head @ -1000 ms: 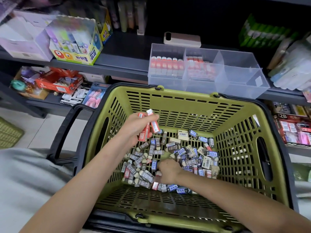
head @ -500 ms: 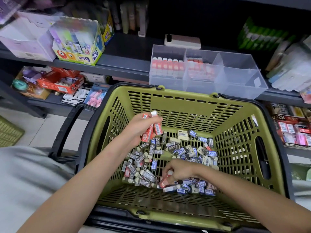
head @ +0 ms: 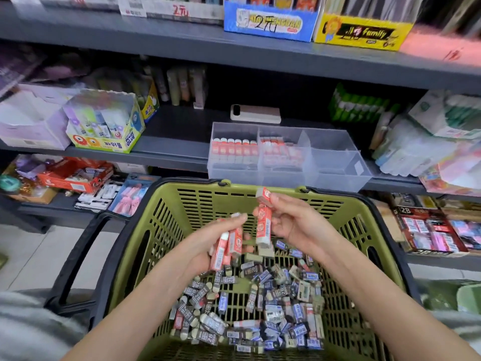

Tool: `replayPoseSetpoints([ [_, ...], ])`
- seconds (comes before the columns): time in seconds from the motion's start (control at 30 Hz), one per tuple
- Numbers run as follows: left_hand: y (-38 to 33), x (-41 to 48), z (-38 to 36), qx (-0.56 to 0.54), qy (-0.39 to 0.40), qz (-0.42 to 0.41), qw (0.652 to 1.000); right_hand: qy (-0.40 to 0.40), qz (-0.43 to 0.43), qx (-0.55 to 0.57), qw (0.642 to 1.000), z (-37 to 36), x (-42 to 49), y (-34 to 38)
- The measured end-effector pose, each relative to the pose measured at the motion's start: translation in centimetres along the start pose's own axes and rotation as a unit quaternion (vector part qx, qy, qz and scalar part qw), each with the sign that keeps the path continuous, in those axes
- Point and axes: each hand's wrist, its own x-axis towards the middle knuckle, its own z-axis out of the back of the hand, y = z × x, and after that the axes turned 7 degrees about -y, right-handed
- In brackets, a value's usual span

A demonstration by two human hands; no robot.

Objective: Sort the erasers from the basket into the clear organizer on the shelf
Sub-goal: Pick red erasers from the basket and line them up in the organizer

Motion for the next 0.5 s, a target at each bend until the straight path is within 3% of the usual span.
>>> replayPoseSetpoints([
  [0.13, -1.7, -0.4, -2.3, -0.077, 0.069, -0.054, 0.993, -0.054, 0.087, -0.02, 0.995, -1.6, 0.4, 1.3],
  [0.33, -4.5, -0.2, -3.6, -0.109, 0.043, -0.091, 0.989, -0.09, 0.133, -0.062, 0.985, -1.9, 0.5, 2.9],
  [0.5, -7.1, 0.2, -2.0, -0.132, 0.015, -0.113, 0.985, -0.176, 0.189, -0.172, 0.951, -1.1, 2.5, 6.0],
])
